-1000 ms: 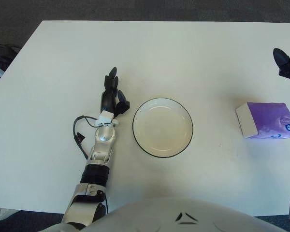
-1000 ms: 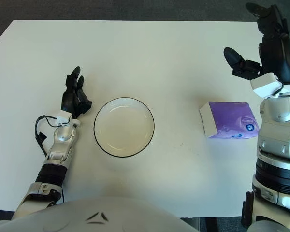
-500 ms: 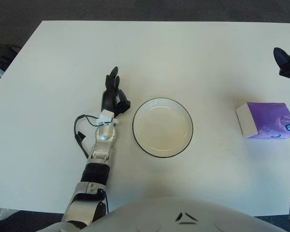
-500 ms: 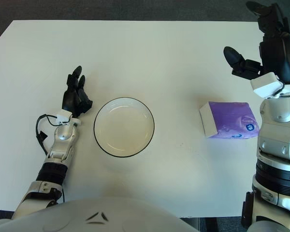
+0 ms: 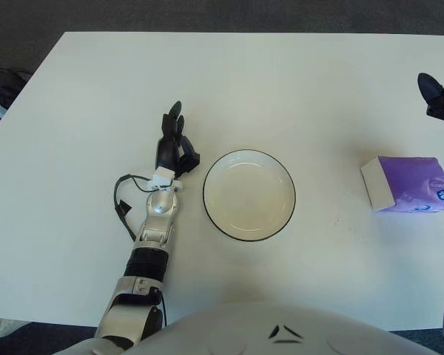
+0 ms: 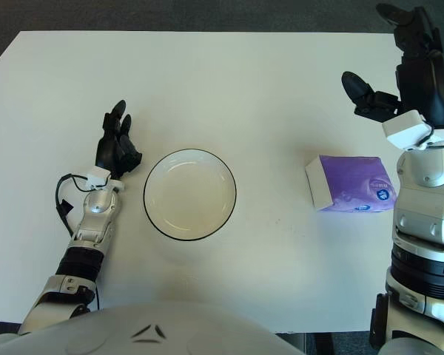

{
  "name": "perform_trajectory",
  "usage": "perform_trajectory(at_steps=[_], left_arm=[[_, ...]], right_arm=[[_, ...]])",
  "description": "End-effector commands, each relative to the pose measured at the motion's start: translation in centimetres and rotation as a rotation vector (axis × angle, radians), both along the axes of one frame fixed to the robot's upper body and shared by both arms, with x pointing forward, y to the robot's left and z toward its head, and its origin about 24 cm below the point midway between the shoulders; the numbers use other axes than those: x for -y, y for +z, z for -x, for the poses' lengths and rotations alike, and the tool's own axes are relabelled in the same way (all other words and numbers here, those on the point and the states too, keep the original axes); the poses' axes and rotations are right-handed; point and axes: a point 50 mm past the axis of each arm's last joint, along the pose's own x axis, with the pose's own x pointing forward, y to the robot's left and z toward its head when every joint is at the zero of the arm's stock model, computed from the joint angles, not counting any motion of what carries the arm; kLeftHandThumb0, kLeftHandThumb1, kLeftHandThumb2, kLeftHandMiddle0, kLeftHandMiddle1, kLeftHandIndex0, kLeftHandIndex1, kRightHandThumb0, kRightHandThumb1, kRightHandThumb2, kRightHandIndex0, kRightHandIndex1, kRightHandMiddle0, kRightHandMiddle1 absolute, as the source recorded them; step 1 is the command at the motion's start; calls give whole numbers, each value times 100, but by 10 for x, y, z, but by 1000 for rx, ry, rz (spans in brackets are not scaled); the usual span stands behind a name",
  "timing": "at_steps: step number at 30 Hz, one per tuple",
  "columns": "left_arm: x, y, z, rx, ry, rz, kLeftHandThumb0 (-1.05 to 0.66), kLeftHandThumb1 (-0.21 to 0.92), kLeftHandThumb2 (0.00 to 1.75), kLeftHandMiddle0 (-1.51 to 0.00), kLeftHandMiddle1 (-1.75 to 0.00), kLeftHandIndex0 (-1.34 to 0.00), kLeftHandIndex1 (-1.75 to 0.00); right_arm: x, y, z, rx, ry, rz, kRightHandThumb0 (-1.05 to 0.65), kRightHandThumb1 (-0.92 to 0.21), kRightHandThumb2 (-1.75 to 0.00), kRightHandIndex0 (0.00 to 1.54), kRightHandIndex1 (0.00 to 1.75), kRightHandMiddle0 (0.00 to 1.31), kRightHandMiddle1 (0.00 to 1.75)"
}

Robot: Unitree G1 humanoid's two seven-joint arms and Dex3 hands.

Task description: Put the tissue paper into the plate.

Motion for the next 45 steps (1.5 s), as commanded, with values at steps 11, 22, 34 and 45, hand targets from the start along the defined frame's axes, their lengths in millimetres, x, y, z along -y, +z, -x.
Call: perform_trajectory(at_steps=[11, 22, 34, 45], left_arm=[[-2, -43, 16, -197, -7, -16, -82, 92, 112, -26, 0, 0, -50], [-2, -43, 15, -201, -7, -19, -83, 92, 113, -27, 0, 0, -48], [-2, -42, 15, -202, -1, -17, -83, 92, 114, -28, -1, 0, -50], [-4, -42, 18, -193, 8, -16, -82, 92, 113, -30, -1, 0, -51]], right_arm=[[-3, 4, 1, 13, -6, 22, -80, -92, -78, 20, 0, 0, 56], [-1, -15, 12, -627, -35, 790, -97, -92, -42, 6, 0, 0, 18], [1, -27, 1, -659, 31, 939, -105, -92, -20, 0, 0, 0, 0], [8, -37, -1, -783, 81, 933, -105, -92, -17, 0, 0, 0, 0]])
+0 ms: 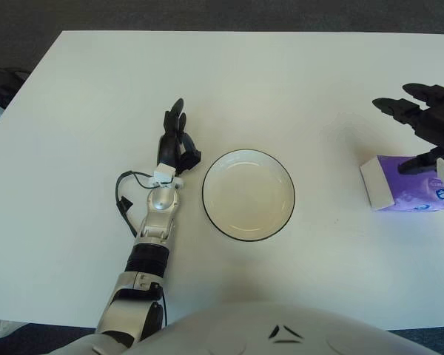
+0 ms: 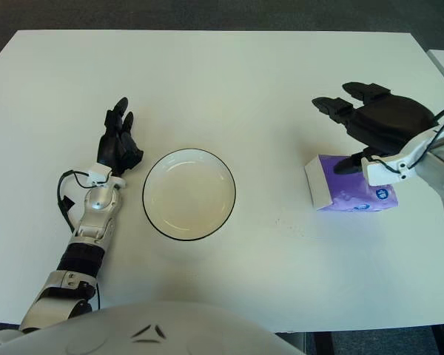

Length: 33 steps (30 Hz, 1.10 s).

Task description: Put the tissue paper into the plate.

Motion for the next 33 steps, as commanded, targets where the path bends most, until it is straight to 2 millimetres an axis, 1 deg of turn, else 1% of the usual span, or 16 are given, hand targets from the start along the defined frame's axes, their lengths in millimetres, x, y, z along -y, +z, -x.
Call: perform_trajectory(at_steps=[1, 6, 17, 24, 33], left_arm=[[-5, -44, 22, -190, 22, -15, -82, 92, 113, -30, -1, 0, -51], [-5, -44, 23, -189, 26, -14, -82, 92, 112, -30, -1, 0, -52], [-6, -44, 23, -192, 28, -11, -82, 92, 112, -29, -1, 0, -51], [-8, -45, 24, -191, 28, -14, -81, 92, 112, -29, 0, 0, -50], [-9, -45, 24, -196, 29, -17, -82, 92, 112, -29, -1, 0, -52]], right_arm=[[1, 0, 0, -65, -9, 24, -105, -92, -17, 0, 0, 0, 0], [5, -3, 0, -138, -17, 76, -105, -92, -20, 0, 0, 0, 0], [3, 3, 1, -238, -10, 209, -105, -92, -23, 0, 0, 0, 0], [2, 6, 2, -303, -31, 241, -105, -92, -13, 0, 0, 0, 0], [6, 10, 4, -420, -132, 256, -105, -92, -7, 0, 0, 0, 0]])
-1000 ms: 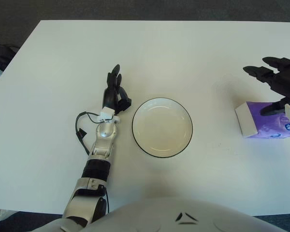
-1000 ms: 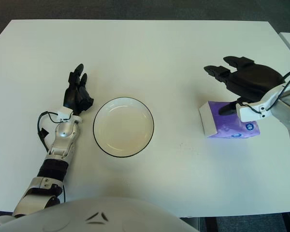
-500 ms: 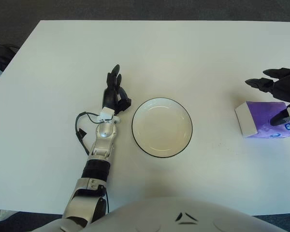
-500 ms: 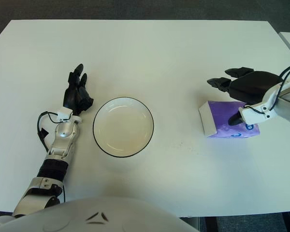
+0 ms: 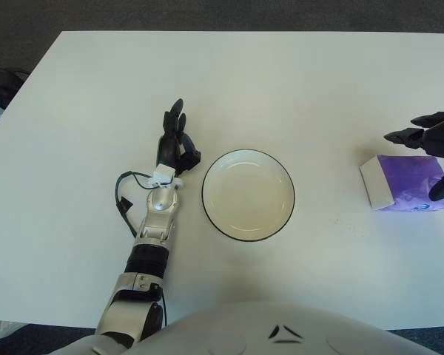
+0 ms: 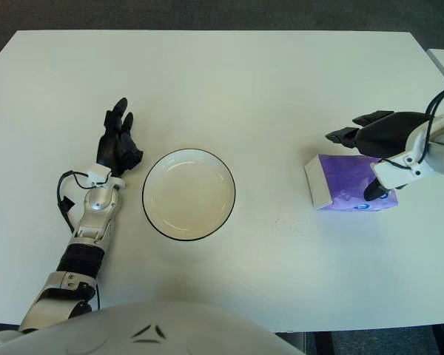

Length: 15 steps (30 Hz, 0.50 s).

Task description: Put the tissue paper into the plate.

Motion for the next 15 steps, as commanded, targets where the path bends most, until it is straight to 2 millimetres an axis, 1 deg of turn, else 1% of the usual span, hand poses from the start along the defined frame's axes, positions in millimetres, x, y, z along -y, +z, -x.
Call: perform_trajectory(at_steps=[1, 15], left_arm=[[-8, -46, 23, -204, 27, -14, -83, 92, 112, -30, -1, 0, -53], [-11, -45, 23, -207, 25, -16, -84, 92, 112, -29, 0, 0, -52]], right_arm=[[-2, 4, 0, -27, -26, 23, -105, -92, -6, 0, 0, 0, 0], [-2, 4, 2, 0, -42, 36, -105, -92, -5, 0, 0, 0, 0]])
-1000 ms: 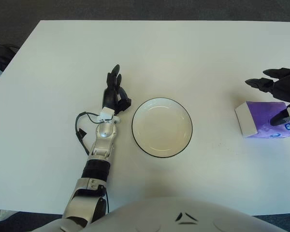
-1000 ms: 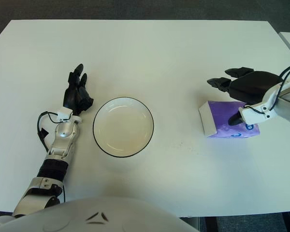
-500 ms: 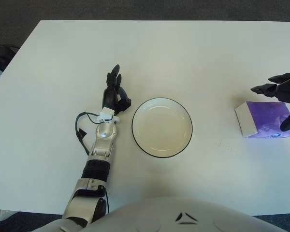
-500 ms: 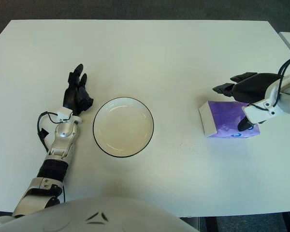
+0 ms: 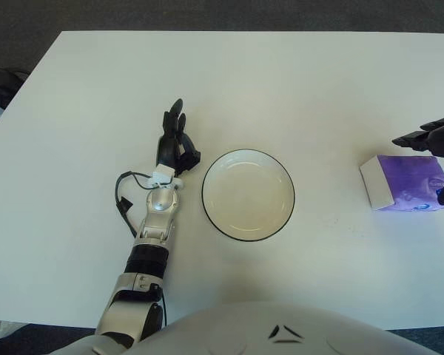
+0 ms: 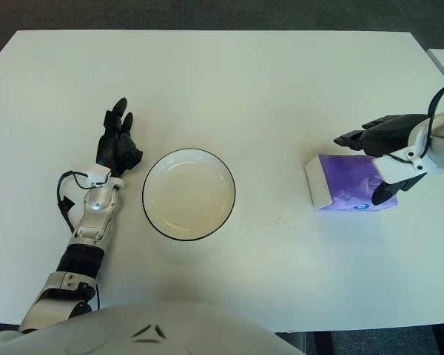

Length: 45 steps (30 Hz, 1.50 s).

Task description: Put the tissue paper into the plate.

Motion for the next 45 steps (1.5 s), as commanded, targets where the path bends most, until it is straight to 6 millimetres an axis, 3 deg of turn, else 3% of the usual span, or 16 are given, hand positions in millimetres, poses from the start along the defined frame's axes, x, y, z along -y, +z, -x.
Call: perform_trajectory(at_steps=[1, 16, 45], left_arm=[[-9, -45, 23, -200, 24, -13, -84, 92, 112, -29, 0, 0, -52], [-9, -44, 23, -199, 22, -16, -83, 92, 113, -29, 0, 0, -50], [-12, -43, 23, -204, 24, -20, -83, 92, 113, -27, 0, 0, -50]], right_arm=[[0, 1, 2, 18, 1, 13, -105, -92, -5, 0, 0, 0, 0], [-1, -8, 4, 31, 32, -15, -105, -92, -17, 0, 0, 0, 0], [6, -28, 6, 43, 26, -101, -105, -92, -22, 0, 0, 0, 0]])
